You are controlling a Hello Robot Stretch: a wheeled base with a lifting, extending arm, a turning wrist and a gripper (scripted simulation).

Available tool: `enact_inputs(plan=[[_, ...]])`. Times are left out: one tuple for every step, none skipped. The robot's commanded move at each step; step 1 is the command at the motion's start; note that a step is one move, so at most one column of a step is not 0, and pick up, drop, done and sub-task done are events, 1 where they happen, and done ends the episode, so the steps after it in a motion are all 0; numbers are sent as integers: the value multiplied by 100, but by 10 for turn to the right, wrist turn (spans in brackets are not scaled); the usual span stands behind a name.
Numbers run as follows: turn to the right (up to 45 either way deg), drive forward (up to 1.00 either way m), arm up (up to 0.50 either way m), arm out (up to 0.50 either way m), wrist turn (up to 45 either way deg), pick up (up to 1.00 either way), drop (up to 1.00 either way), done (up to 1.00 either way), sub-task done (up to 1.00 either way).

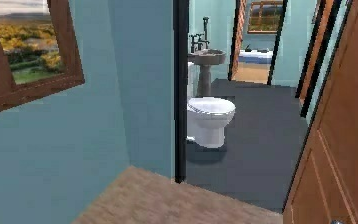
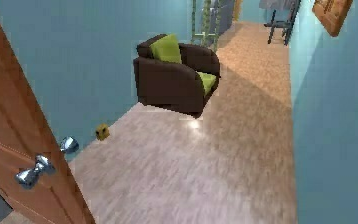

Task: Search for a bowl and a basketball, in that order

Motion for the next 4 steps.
enact_inputs(plan=[[0, 80, 0, 0, 0, 0, 0, 0, 0], [450, 0, 0, 0, 0, 0, 0, 0, 0], [0, 100, 0, 0, 0, 0, 0, 0, 0], [150, 0, 0, 0, 0, 0, 0, 0, 0]])
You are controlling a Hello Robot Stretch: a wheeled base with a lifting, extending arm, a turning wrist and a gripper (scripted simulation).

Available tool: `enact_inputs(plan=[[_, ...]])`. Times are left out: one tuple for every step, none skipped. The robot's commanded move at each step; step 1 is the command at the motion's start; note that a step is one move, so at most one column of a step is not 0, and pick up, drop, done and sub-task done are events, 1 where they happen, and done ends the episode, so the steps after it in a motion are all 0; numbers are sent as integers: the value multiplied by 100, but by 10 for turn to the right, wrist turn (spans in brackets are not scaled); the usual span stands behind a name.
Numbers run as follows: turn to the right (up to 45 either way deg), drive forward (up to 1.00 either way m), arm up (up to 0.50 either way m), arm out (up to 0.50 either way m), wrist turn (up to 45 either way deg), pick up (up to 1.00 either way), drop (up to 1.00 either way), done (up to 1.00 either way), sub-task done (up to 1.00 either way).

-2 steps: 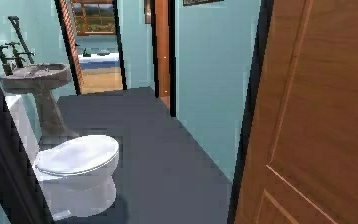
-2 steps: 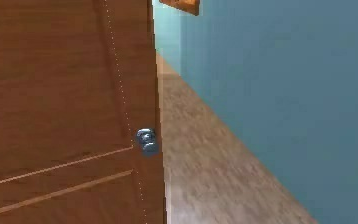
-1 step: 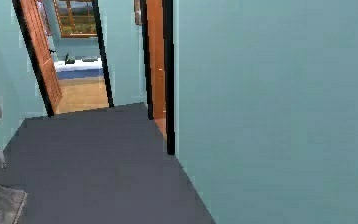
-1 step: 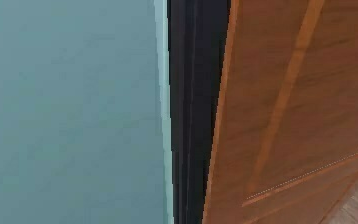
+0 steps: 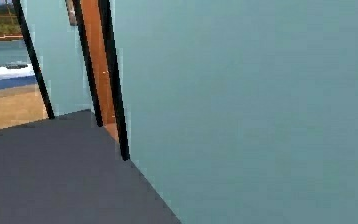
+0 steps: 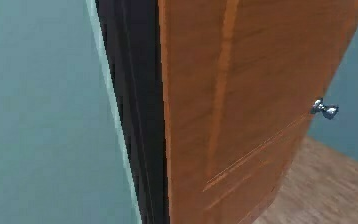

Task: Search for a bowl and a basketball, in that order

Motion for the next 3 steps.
enact_inputs(plan=[[0, 15, 0, 0, 0, 0, 0, 0, 0], [-240, 0, 0, 0, 0, 0, 0, 0, 0], [0, 75, 0, 0, 0, 0, 0, 0, 0]])
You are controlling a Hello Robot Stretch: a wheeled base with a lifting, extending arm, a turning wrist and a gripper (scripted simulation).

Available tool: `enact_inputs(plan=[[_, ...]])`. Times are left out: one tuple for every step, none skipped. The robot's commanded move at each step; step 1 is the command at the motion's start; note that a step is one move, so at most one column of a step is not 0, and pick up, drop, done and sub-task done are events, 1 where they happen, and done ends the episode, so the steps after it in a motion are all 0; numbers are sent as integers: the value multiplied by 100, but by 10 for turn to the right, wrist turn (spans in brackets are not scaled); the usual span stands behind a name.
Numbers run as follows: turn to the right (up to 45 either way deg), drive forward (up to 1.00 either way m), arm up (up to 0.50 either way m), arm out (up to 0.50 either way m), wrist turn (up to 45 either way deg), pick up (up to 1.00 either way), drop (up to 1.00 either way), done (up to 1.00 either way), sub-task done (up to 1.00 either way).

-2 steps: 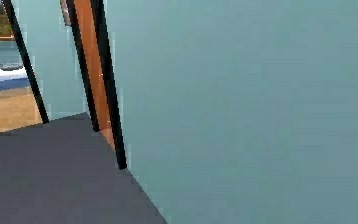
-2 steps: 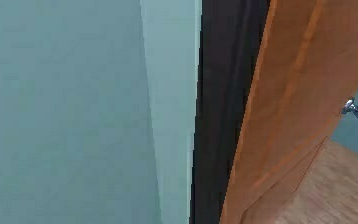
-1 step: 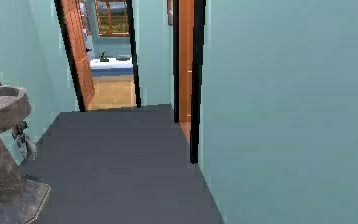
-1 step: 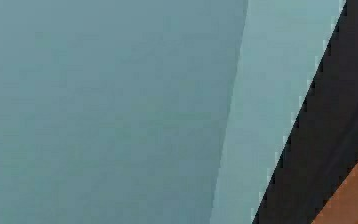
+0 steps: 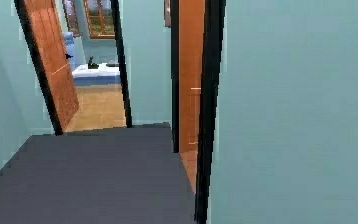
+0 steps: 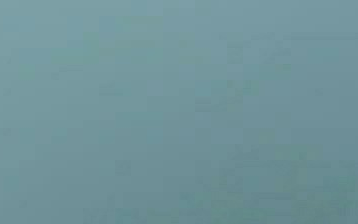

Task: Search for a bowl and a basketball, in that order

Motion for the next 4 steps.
enact_inputs(plan=[[-270, 0, 0, 0, 0, 0, 0, 0, 0], [0, 100, 0, 0, 0, 0, 0, 0, 0], [0, 100, 0, 0, 0, 0, 0, 0, 0], [0, 65, 0, 0, 0, 0, 0, 0, 0]])
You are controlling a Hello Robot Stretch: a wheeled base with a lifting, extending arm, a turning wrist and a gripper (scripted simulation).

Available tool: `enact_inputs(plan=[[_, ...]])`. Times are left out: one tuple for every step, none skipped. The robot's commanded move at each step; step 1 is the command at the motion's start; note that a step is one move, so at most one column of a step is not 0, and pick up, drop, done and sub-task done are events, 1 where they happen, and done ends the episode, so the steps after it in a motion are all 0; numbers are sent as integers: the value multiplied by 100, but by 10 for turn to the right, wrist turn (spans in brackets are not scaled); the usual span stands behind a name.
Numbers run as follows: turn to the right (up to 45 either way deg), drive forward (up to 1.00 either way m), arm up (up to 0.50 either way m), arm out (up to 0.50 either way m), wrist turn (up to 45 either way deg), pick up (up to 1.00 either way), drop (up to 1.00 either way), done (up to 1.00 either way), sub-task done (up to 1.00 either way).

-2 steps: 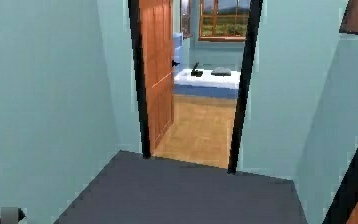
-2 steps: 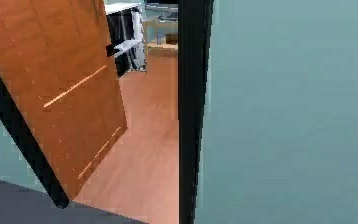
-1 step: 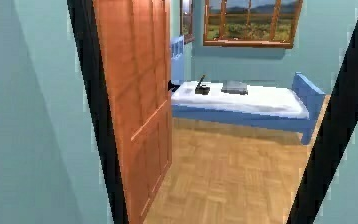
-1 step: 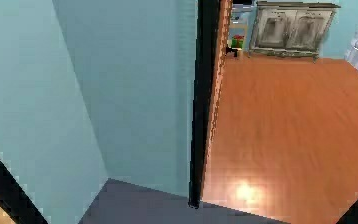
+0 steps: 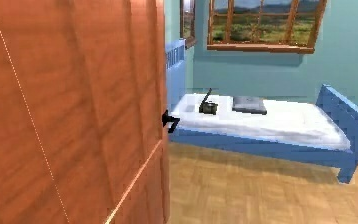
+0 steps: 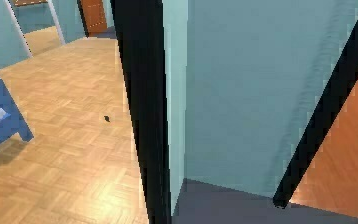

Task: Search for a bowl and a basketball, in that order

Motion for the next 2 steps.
enact_inputs(plan=[[0, 15, 0, 0, 0, 0, 0, 0, 0], [150, 0, 0, 0, 0, 0, 0, 0, 0]])
